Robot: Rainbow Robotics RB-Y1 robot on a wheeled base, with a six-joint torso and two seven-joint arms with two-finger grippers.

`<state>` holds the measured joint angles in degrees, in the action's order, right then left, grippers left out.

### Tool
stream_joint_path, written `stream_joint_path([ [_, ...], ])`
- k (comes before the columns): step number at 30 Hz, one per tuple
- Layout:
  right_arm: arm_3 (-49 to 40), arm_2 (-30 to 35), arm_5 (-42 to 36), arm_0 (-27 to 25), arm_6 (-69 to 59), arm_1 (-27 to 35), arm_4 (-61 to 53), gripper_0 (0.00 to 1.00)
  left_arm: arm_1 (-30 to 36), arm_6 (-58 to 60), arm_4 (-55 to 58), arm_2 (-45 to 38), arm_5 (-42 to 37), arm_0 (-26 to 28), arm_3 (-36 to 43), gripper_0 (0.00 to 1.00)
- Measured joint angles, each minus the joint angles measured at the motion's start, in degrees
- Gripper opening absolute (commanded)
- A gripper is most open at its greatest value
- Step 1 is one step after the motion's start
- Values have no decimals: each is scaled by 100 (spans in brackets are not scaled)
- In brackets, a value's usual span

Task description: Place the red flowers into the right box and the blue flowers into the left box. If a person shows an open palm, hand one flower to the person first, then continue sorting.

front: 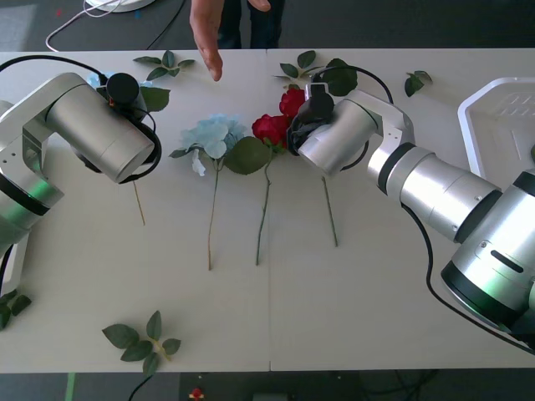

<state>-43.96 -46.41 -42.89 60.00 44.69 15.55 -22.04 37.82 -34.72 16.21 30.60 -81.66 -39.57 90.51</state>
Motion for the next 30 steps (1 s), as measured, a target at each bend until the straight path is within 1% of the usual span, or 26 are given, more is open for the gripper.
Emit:
stream_joint_path([
  [5,-213,-1,4,-2,0,84,1,0,0,0,0,0,0,0,0,0],
  [9,-1069,-2,239,-113,0,510,2,0,0,0,0,0,0,0,0,0],
  [15,-2578,25,1288,-580,0,1545,-4,0,1,0,0,0,0,0,2,0],
  [18,-3121,166,1751,-871,0,1966,-21,0,1,0,1,0,0,0,4,0],
  [20,-3380,339,2168,-1086,0,2173,-22,0,1,0,1,0,-1,1,6,0],
  [22,-3638,560,2829,-1343,0,2378,-16,0,2,0,1,0,-1,1,6,0],
  [25,-3941,872,3506,-1662,0,2601,0,0,2,0,2,0,-1,2,7,0],
  [27,-4081,1067,4093,-1843,0,2683,79,0,2,0,2,0,-1,2,7,0],
  [30,-4204,1273,4612,-1958,0,2698,212,0,2,0,2,0,-1,2,8,0],
])
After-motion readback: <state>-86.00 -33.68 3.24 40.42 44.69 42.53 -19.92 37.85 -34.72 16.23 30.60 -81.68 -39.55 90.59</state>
